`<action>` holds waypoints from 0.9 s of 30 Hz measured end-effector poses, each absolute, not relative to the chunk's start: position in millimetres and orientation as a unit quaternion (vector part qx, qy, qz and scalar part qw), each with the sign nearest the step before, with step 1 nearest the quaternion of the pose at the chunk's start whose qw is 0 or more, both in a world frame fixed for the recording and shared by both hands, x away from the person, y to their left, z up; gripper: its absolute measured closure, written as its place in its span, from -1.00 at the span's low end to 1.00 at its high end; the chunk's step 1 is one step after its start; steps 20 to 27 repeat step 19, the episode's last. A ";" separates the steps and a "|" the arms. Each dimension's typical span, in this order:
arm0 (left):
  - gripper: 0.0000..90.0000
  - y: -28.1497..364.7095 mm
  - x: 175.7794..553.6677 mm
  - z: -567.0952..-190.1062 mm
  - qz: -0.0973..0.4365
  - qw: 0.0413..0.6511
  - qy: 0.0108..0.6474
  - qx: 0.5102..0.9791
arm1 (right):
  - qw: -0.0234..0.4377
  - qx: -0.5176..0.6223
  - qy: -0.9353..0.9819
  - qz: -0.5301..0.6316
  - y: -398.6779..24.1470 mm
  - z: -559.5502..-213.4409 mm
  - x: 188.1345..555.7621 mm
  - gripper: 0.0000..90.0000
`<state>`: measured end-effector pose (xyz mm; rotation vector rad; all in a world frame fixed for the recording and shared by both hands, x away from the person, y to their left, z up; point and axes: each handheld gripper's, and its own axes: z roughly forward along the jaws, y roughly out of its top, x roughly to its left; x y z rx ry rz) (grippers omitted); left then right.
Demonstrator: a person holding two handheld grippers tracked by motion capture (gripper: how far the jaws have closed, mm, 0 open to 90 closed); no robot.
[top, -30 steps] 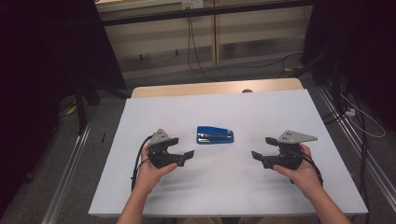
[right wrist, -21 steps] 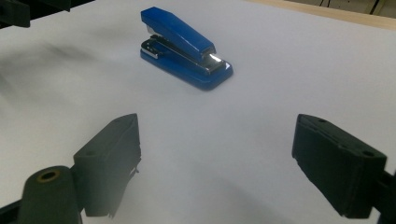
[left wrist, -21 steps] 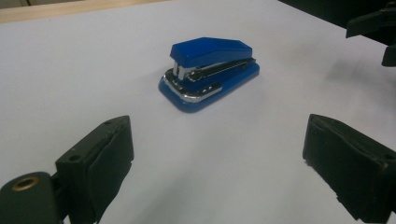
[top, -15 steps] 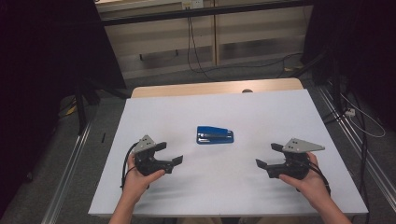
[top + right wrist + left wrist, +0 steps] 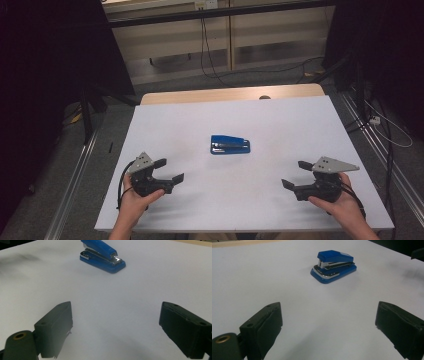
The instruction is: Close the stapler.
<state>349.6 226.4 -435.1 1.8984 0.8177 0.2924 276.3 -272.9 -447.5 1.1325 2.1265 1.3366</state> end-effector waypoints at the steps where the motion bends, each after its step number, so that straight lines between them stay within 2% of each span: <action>1: -0.84 228.2 348.7 -435.5 0.120 0.505 0.337 0.785 | 0.192 0.403 0.758 0.476 -273.5 -448.1 274.7 -0.74; 27: -0.86 237.7 347.5 -436.3 0.122 0.505 0.336 0.785 | 0.195 0.397 0.759 0.478 -276.2 -451.9 273.5 -0.76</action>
